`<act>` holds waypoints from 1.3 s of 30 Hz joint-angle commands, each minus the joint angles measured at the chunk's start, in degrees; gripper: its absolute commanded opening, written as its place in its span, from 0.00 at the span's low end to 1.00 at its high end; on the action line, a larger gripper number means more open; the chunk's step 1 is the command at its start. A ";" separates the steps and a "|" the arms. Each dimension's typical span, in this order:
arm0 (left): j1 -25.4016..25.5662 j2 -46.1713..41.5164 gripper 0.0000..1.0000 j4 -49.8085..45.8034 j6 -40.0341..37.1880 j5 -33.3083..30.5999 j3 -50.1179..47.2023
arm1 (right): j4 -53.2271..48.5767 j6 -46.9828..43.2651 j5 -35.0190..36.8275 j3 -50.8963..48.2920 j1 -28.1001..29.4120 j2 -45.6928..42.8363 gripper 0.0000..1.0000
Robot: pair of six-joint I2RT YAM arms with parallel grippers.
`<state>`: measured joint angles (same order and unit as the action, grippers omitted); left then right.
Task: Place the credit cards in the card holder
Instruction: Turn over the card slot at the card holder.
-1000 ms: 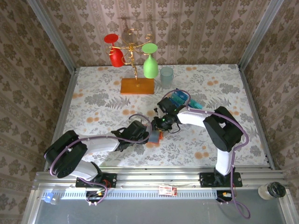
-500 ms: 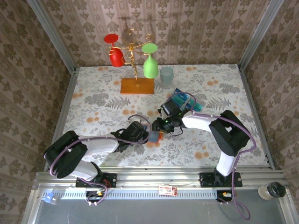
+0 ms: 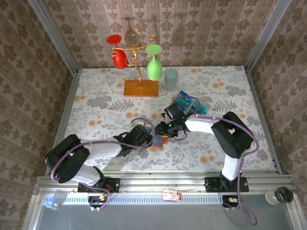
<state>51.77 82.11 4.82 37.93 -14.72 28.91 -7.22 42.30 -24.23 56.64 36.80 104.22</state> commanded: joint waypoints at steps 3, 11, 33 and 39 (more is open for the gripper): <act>0.05 1.84 0.79 -0.73 1.49 3.03 -2.01 | 1.75 1.81 -1.72 0.66 -0.31 2.05 0.42; 0.01 0.39 0.80 -1.45 1.34 2.94 -1.84 | 0.46 0.61 -4.04 3.44 -0.85 1.86 0.37; -7.45 -26.17 1.00 -13.46 0.68 3.00 -3.83 | -4.05 1.62 -5.75 9.69 3.03 1.44 0.54; -12.21 -33.21 1.00 -17.09 -0.20 5.15 -5.60 | -5.83 2.23 -5.05 14.69 4.96 5.10 0.60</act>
<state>40.95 50.63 -8.27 38.57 -11.25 24.69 -10.02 43.79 -29.17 68.99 41.06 106.91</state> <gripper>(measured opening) 0.999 0.599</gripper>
